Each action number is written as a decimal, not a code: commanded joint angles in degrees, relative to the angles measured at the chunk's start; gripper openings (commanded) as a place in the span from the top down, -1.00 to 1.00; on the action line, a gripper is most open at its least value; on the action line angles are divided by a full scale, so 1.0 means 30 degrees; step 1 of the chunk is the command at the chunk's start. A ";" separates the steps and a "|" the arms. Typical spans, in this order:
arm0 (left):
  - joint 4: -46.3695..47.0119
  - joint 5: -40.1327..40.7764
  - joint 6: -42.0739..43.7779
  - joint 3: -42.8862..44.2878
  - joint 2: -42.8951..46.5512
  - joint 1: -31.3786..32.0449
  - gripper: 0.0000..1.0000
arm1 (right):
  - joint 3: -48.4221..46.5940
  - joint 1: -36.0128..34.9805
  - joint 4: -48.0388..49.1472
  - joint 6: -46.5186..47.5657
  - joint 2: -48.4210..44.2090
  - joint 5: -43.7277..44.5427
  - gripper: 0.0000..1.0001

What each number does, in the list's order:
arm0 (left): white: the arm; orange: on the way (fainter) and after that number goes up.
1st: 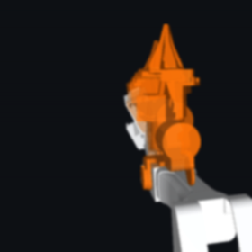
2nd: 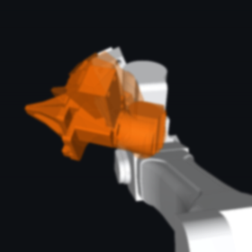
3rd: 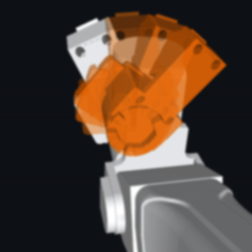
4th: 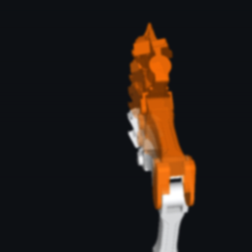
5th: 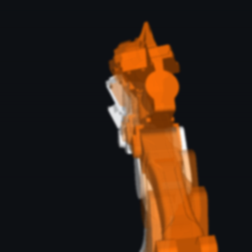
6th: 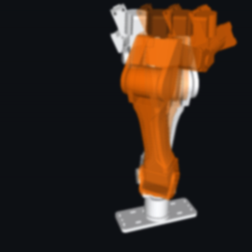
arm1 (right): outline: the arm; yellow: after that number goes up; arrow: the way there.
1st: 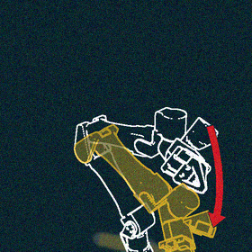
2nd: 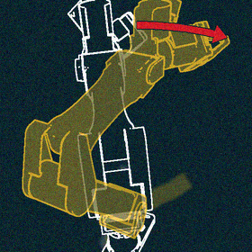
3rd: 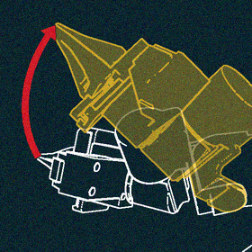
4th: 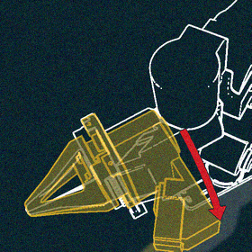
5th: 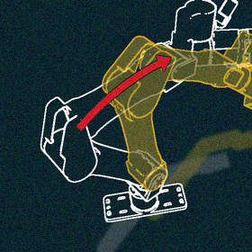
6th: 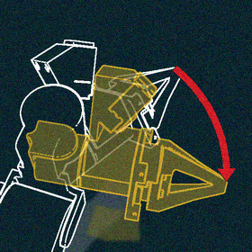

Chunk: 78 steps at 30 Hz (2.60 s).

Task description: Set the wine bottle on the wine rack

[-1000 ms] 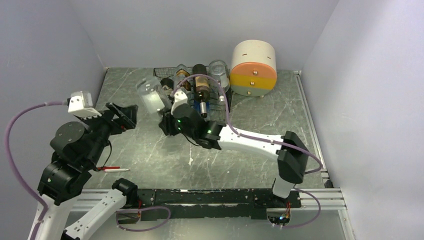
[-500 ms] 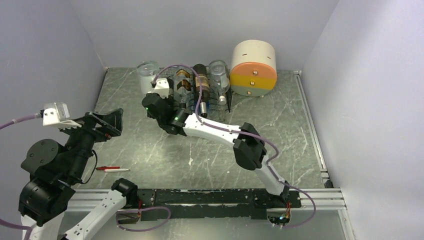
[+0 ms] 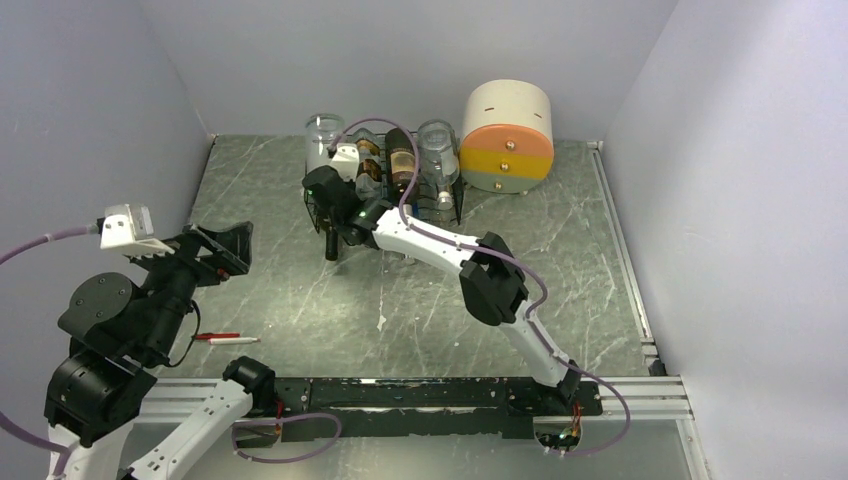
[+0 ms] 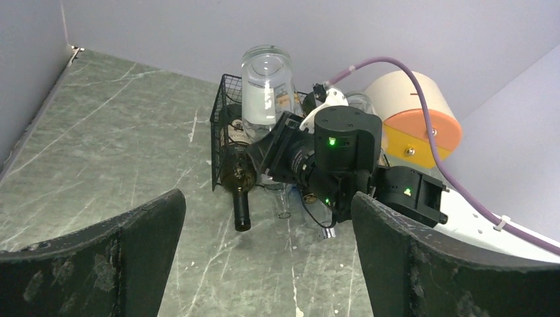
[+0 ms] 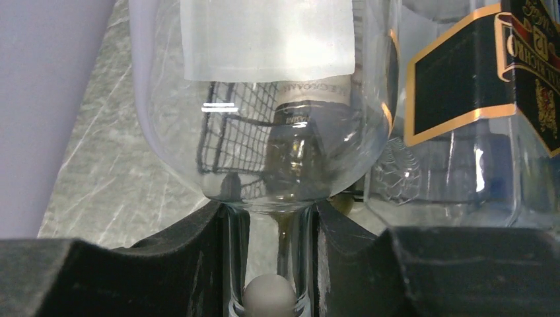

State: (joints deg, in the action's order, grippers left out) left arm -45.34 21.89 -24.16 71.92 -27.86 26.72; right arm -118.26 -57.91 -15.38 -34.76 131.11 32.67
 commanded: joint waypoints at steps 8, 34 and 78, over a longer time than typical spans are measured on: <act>-0.0150 -0.0148 0.0146 -0.0210 -0.0292 0.0031 -0.99 | -0.2676 0.0732 0.2547 -0.0920 0.0528 0.0045 0.51; -0.0087 -0.0056 0.0200 -0.0098 -0.0926 0.0036 -0.99 | -0.1694 0.0969 0.1981 -0.1387 -0.0509 -0.0763 -0.44; 0.2931 -0.3949 0.2191 -0.1288 0.0323 0.0057 -0.90 | 1.8888 0.0949 -0.9232 0.1926 -3.1314 0.6377 -0.62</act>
State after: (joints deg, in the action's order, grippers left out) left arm -38.87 12.43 -19.84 64.38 -27.59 26.72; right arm -56.88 -55.18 -38.59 -32.47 39.44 47.99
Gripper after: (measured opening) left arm 0.952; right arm 0.808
